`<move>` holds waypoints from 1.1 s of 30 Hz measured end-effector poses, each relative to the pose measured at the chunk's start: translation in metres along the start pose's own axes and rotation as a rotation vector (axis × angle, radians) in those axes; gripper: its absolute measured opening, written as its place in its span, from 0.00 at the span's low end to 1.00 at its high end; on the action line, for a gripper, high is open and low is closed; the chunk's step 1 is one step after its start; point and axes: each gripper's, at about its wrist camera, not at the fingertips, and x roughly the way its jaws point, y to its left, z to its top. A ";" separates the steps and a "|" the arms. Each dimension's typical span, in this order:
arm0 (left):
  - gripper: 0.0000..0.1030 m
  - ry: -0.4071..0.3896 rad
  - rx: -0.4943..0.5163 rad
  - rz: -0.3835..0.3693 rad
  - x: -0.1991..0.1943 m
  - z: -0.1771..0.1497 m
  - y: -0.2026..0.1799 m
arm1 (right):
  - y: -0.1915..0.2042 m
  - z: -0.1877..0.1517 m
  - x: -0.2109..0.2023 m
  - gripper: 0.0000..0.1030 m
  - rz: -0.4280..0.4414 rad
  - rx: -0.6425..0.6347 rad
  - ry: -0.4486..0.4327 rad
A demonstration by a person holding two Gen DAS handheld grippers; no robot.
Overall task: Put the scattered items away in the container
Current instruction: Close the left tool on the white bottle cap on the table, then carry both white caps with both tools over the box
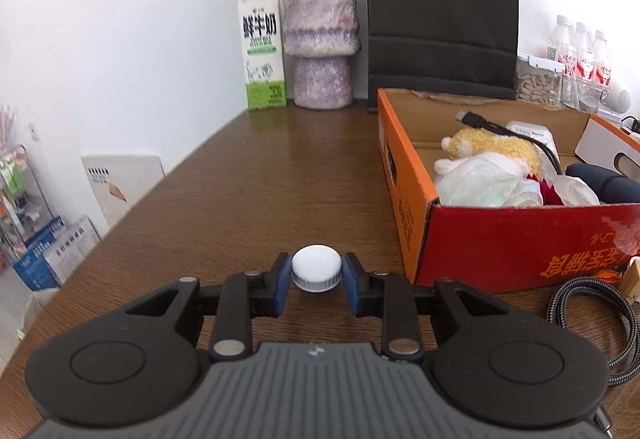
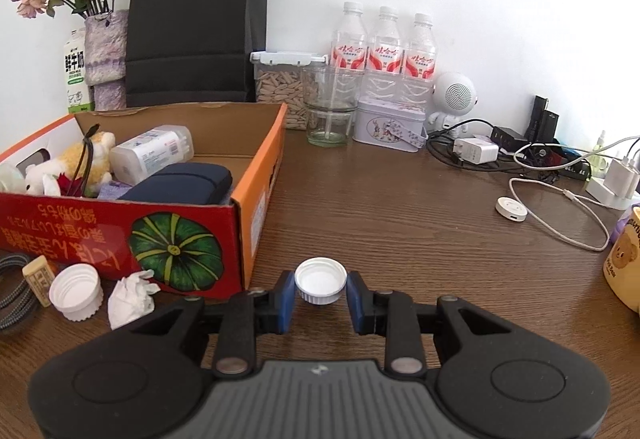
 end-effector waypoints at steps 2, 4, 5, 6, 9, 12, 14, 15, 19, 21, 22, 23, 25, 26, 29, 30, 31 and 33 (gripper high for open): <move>0.27 -0.043 -0.007 0.009 -0.008 0.002 0.000 | -0.001 0.001 -0.008 0.26 -0.007 0.031 -0.036; 0.28 -0.077 -0.031 0.023 -0.016 0.003 0.002 | 0.000 0.004 -0.018 0.26 -0.019 0.060 -0.082; 0.27 -0.093 -0.050 0.034 -0.019 0.004 0.003 | 0.001 0.004 -0.022 0.26 -0.022 0.071 -0.100; 0.28 -0.107 -0.064 0.043 -0.023 0.004 0.004 | 0.002 0.005 -0.026 0.26 -0.024 0.084 -0.119; 0.28 -0.154 -0.099 0.055 -0.034 0.004 0.006 | 0.009 0.004 -0.037 0.26 -0.038 0.098 -0.178; 0.28 -0.190 -0.118 0.053 -0.043 0.003 0.007 | 0.017 0.003 -0.047 0.26 -0.027 0.110 -0.225; 0.28 -0.209 -0.125 0.048 -0.048 0.002 0.005 | 0.024 0.002 -0.052 0.26 -0.015 0.108 -0.249; 0.27 -0.218 -0.128 0.047 -0.050 0.001 0.003 | 0.030 0.001 -0.055 0.26 -0.011 0.103 -0.264; 0.28 -0.238 -0.138 0.028 -0.059 0.000 -0.005 | 0.045 0.001 -0.064 0.26 0.015 0.101 -0.304; 0.28 -0.246 -0.136 0.015 -0.062 0.000 -0.011 | 0.052 0.002 -0.065 0.26 0.028 0.098 -0.310; 0.28 -0.254 -0.137 0.008 -0.064 0.000 -0.014 | 0.056 0.002 -0.066 0.26 0.035 0.097 -0.312; 0.28 -0.264 -0.136 0.001 -0.066 0.000 -0.017 | 0.060 0.002 -0.066 0.26 0.040 0.094 -0.313; 0.28 -0.277 -0.129 -0.010 -0.070 0.001 -0.024 | 0.068 0.004 -0.067 0.26 0.052 0.095 -0.320; 0.28 -0.282 -0.125 -0.018 -0.071 0.002 -0.029 | 0.070 0.005 -0.067 0.26 0.059 0.098 -0.322; 0.28 -0.289 -0.114 -0.044 -0.074 0.005 -0.042 | 0.079 0.008 -0.068 0.26 0.081 0.109 -0.331; 0.28 -0.293 -0.106 -0.050 -0.076 0.006 -0.046 | 0.081 0.010 -0.069 0.26 0.098 0.121 -0.334; 0.28 -0.299 -0.096 -0.050 -0.077 0.007 -0.051 | 0.082 0.013 -0.070 0.26 0.114 0.138 -0.339; 0.28 -0.314 -0.076 -0.050 -0.080 0.012 -0.061 | 0.085 0.019 -0.070 0.26 0.135 0.159 -0.343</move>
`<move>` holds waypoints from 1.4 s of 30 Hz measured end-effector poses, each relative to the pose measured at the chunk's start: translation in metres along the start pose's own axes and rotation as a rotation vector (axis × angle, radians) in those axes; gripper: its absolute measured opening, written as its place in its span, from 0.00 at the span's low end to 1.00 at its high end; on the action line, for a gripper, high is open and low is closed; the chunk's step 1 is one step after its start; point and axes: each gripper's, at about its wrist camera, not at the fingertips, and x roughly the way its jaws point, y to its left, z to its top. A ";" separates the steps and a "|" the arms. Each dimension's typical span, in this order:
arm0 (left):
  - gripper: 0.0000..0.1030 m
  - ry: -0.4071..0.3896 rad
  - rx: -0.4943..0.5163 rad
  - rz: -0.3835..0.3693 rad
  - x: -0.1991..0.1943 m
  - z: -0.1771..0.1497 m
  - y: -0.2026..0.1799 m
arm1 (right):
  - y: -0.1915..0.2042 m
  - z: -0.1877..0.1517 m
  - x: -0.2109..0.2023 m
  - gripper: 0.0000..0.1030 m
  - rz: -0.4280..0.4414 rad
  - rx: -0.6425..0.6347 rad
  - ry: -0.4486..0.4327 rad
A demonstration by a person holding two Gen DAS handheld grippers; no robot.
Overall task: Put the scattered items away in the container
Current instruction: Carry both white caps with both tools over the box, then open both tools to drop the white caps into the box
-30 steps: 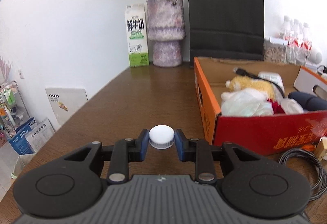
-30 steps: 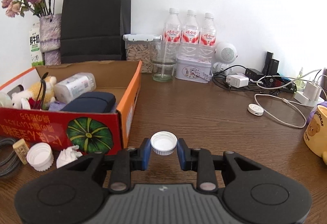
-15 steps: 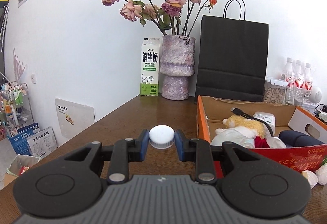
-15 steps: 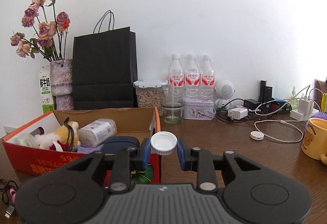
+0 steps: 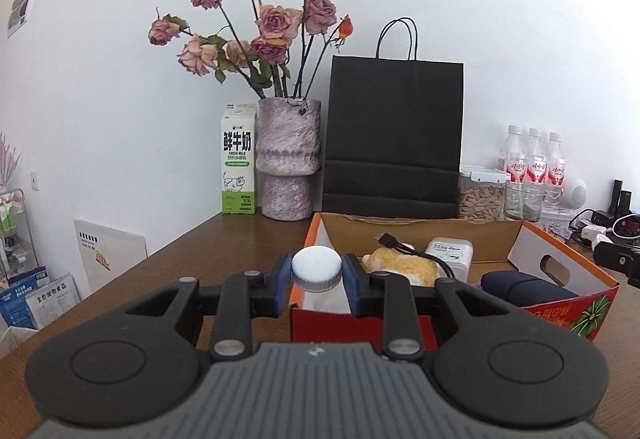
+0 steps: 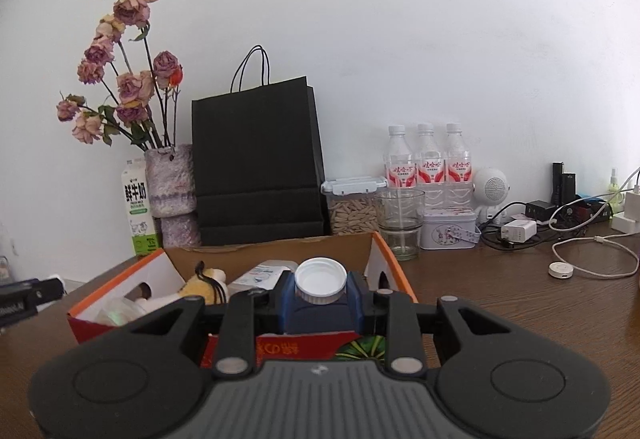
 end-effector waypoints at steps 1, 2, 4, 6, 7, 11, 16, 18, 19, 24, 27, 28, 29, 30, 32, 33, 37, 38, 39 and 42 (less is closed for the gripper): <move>0.28 -0.003 0.001 -0.011 0.000 0.003 -0.004 | 0.002 0.003 0.001 0.26 0.009 0.008 -0.001; 0.28 -0.004 -0.001 -0.024 0.001 0.006 -0.007 | 0.004 0.005 0.003 0.26 0.015 0.011 -0.001; 0.28 -0.004 -0.006 -0.037 0.003 0.012 -0.012 | 0.009 0.010 0.007 0.26 0.023 0.012 0.000; 0.28 0.006 -0.014 -0.057 0.009 0.020 -0.017 | 0.012 0.016 0.011 0.26 0.032 0.014 0.004; 0.28 0.016 -0.021 -0.065 0.012 0.022 -0.019 | 0.013 0.019 0.013 0.26 0.034 0.013 0.007; 0.28 0.078 -0.070 -0.104 0.033 0.032 -0.023 | 0.019 0.028 0.027 0.26 0.034 -0.009 0.043; 0.28 0.122 -0.094 -0.126 0.057 0.032 -0.031 | 0.027 0.031 0.045 0.26 0.054 -0.039 0.069; 0.28 0.130 -0.089 -0.134 0.064 0.027 -0.034 | 0.027 0.027 0.051 0.26 0.062 -0.054 0.075; 0.28 0.134 -0.081 -0.141 0.067 0.024 -0.035 | 0.027 0.023 0.052 0.26 0.063 -0.058 0.079; 0.28 0.165 -0.048 -0.159 0.076 0.012 -0.034 | 0.022 0.008 0.061 0.26 0.066 -0.065 0.126; 0.28 0.172 -0.046 -0.163 0.075 0.008 -0.032 | 0.024 0.006 0.058 0.26 0.075 -0.070 0.117; 0.28 0.169 -0.050 -0.167 0.075 0.008 -0.031 | 0.025 0.005 0.057 0.26 0.075 -0.076 0.112; 0.28 0.168 -0.055 -0.174 0.074 0.006 -0.030 | 0.027 0.004 0.056 0.26 0.076 -0.083 0.109; 0.28 0.166 -0.059 -0.179 0.074 0.005 -0.030 | 0.028 0.002 0.056 0.26 0.078 -0.087 0.111; 0.28 0.159 -0.055 -0.193 0.074 0.003 -0.032 | 0.029 -0.001 0.057 0.26 0.075 -0.095 0.113; 0.28 0.157 -0.048 -0.192 0.073 0.002 -0.033 | 0.030 -0.003 0.057 0.26 0.068 -0.101 0.114; 0.28 0.153 -0.048 -0.187 0.074 0.001 -0.033 | 0.028 -0.005 0.058 0.26 0.067 -0.090 0.124; 0.28 0.153 -0.047 -0.183 0.074 0.001 -0.033 | 0.027 -0.005 0.058 0.26 0.067 -0.088 0.123; 0.28 0.154 -0.049 -0.180 0.075 0.001 -0.033 | 0.027 -0.005 0.058 0.26 0.068 -0.086 0.123; 0.28 0.165 -0.057 -0.186 0.077 0.000 -0.031 | 0.026 -0.006 0.059 0.26 0.069 -0.080 0.125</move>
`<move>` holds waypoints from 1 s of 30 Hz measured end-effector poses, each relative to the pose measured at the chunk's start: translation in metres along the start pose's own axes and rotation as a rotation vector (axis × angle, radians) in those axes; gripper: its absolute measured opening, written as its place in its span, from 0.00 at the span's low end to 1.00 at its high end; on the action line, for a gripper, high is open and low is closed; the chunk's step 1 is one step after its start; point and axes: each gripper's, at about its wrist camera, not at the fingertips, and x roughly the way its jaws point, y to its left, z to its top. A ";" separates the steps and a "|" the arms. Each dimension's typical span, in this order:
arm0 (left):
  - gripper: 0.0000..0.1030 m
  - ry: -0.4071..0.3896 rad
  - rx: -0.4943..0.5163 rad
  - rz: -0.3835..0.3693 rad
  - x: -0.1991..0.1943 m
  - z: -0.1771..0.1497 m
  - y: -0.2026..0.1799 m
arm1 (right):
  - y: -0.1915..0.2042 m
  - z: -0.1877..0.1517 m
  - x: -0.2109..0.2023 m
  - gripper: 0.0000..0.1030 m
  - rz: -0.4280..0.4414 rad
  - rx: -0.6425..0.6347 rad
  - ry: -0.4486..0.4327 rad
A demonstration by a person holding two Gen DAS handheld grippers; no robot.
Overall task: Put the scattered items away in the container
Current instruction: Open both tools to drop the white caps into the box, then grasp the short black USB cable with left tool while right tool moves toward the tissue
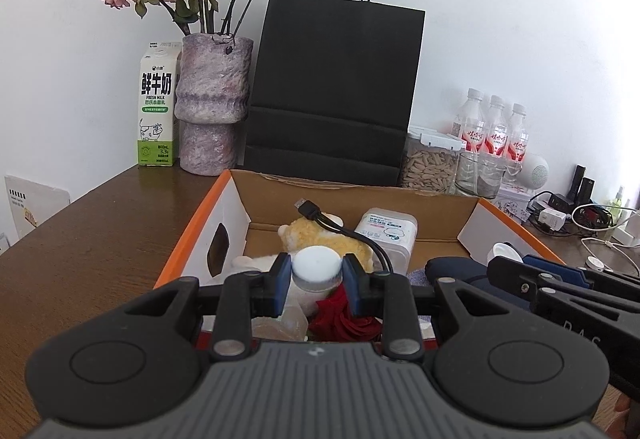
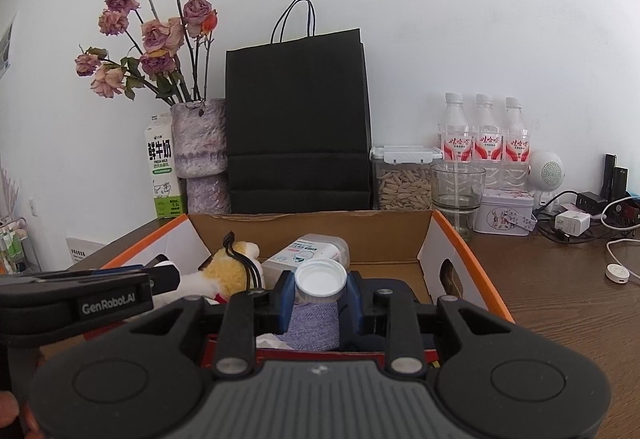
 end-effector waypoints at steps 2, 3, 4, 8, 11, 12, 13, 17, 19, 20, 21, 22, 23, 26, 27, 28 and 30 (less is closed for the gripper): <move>0.30 -0.006 0.001 -0.003 -0.001 -0.001 0.000 | -0.001 -0.002 0.002 0.27 0.002 0.007 0.005; 0.40 -0.008 0.005 0.000 -0.001 -0.001 -0.001 | -0.002 -0.002 0.002 0.30 0.004 0.014 0.009; 0.56 -0.013 0.008 0.009 -0.001 -0.002 -0.002 | -0.003 -0.003 0.003 0.46 -0.001 0.023 0.015; 0.92 -0.066 -0.001 0.079 -0.008 -0.002 -0.001 | -0.005 -0.003 -0.002 0.88 -0.055 0.031 -0.027; 1.00 -0.102 -0.024 0.122 -0.011 -0.002 0.003 | -0.008 -0.002 -0.004 0.98 -0.056 0.051 -0.035; 1.00 -0.095 -0.030 0.116 -0.010 -0.001 0.005 | -0.008 -0.002 -0.004 0.99 -0.057 0.052 -0.033; 1.00 -0.090 -0.031 0.111 -0.010 -0.001 0.006 | -0.008 -0.002 -0.004 0.99 -0.059 0.049 -0.031; 1.00 -0.081 -0.010 0.114 -0.009 -0.001 0.004 | -0.004 -0.003 -0.005 1.00 -0.058 0.033 -0.030; 1.00 -0.084 -0.011 0.114 -0.010 -0.001 0.005 | -0.003 -0.003 -0.006 1.00 -0.053 0.030 -0.029; 1.00 -0.085 -0.013 0.113 -0.011 -0.002 0.005 | -0.003 -0.003 -0.006 1.00 -0.053 0.029 -0.029; 1.00 -0.086 -0.014 0.113 -0.011 -0.002 0.005 | -0.002 -0.003 -0.006 1.00 -0.054 0.027 -0.029; 1.00 -0.086 -0.013 0.114 -0.011 -0.002 0.006 | -0.002 -0.003 -0.006 1.00 -0.054 0.026 -0.029; 1.00 -0.085 -0.012 0.115 -0.010 -0.002 0.006 | -0.002 -0.003 -0.006 1.00 -0.054 0.025 -0.029; 1.00 -0.083 -0.010 0.114 -0.010 -0.002 0.006 | -0.001 -0.003 -0.006 1.00 -0.057 0.022 -0.028; 1.00 -0.084 -0.010 0.113 -0.010 -0.002 0.006 | 0.000 -0.003 -0.007 1.00 -0.057 0.021 -0.028; 1.00 -0.085 -0.009 0.112 -0.011 -0.002 0.006 | 0.000 -0.003 -0.007 1.00 -0.057 0.021 -0.028; 1.00 -0.087 -0.007 0.114 -0.012 -0.002 0.007 | 0.000 -0.003 -0.007 1.00 -0.057 0.021 -0.028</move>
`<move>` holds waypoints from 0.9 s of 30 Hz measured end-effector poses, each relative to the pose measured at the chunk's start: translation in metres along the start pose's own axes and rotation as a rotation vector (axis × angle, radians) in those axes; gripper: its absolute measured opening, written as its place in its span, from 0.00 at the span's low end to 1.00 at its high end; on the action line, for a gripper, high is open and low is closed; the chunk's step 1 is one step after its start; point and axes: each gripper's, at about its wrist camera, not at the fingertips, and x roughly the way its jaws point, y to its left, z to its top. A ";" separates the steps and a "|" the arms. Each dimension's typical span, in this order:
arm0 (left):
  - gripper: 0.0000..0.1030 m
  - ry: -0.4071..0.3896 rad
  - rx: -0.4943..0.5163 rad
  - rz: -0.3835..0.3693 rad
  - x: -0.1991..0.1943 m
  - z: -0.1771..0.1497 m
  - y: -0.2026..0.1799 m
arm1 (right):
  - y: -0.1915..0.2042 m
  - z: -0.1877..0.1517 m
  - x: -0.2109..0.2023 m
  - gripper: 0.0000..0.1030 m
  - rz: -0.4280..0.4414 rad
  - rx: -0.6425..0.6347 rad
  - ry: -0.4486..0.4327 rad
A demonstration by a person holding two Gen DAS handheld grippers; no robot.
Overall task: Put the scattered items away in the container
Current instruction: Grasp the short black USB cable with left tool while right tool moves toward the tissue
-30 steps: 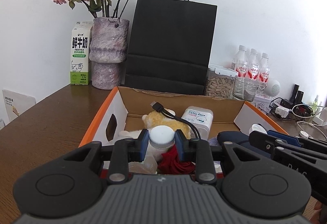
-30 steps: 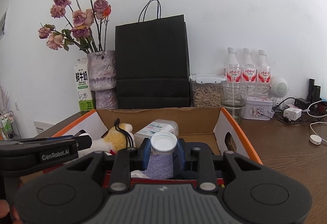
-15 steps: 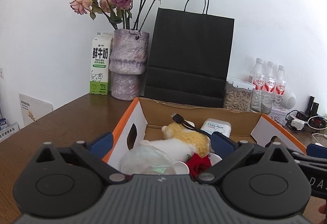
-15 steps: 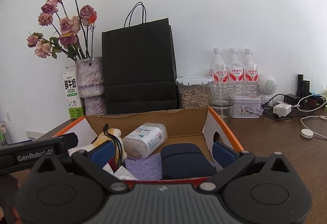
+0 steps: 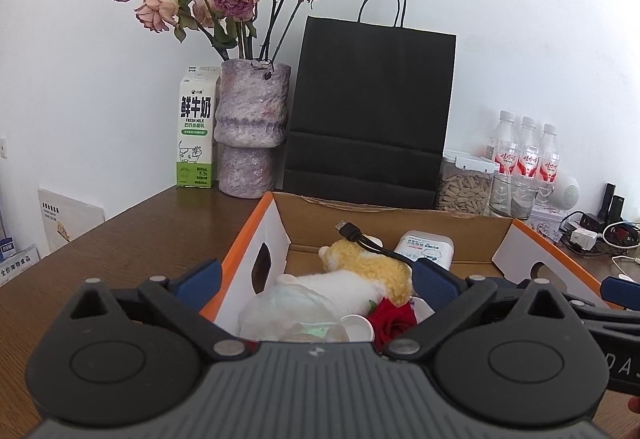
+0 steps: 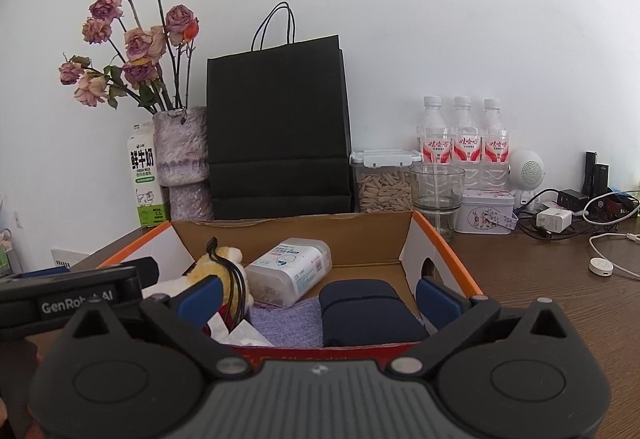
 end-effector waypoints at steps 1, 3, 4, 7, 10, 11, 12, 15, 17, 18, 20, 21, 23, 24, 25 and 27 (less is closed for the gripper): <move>1.00 -0.001 -0.001 -0.001 0.000 0.000 0.000 | 0.000 0.000 0.000 1.00 0.000 0.000 0.000; 1.00 -0.009 -0.009 -0.006 -0.003 -0.001 0.002 | 0.000 0.000 0.000 1.00 0.000 0.001 0.001; 1.00 -0.016 -0.015 -0.004 -0.005 -0.001 0.003 | 0.001 0.000 -0.002 1.00 0.002 -0.001 0.002; 1.00 -0.054 -0.034 0.014 -0.014 -0.002 0.005 | 0.002 -0.003 -0.007 1.00 0.003 -0.012 -0.005; 1.00 -0.064 -0.035 0.006 -0.021 -0.004 0.007 | 0.002 -0.006 -0.015 1.00 0.004 -0.022 -0.009; 1.00 -0.058 -0.032 0.006 -0.023 -0.005 0.008 | 0.001 -0.007 -0.018 1.00 0.004 -0.023 -0.008; 1.00 -0.053 -0.030 0.005 -0.025 -0.007 0.009 | 0.001 -0.008 -0.021 1.00 0.004 -0.024 -0.007; 1.00 -0.032 -0.018 0.000 -0.031 -0.012 0.011 | -0.002 -0.014 -0.030 1.00 0.004 -0.032 0.005; 1.00 -0.025 -0.004 0.005 -0.036 -0.015 0.011 | -0.003 -0.018 -0.036 1.00 -0.004 -0.042 0.015; 1.00 -0.023 0.000 0.003 -0.039 -0.017 0.012 | -0.003 -0.020 -0.039 1.00 -0.005 -0.045 0.018; 1.00 -0.021 0.006 0.002 -0.045 -0.020 0.015 | -0.005 -0.023 -0.046 1.00 -0.003 -0.051 0.023; 1.00 -0.018 0.009 0.002 -0.048 -0.021 0.016 | -0.005 -0.024 -0.049 1.00 -0.002 -0.053 0.025; 1.00 -0.007 0.013 0.007 -0.053 -0.024 0.020 | -0.006 -0.028 -0.054 1.00 0.000 -0.058 0.033; 1.00 -0.001 0.013 0.010 -0.055 -0.025 0.022 | -0.007 -0.029 -0.056 1.00 0.000 -0.060 0.040; 1.00 0.007 0.013 0.015 -0.057 -0.027 0.023 | -0.007 -0.031 -0.058 1.00 0.001 -0.062 0.048; 1.00 0.023 0.011 0.034 -0.062 -0.031 0.028 | -0.007 -0.034 -0.062 1.00 0.005 -0.066 0.061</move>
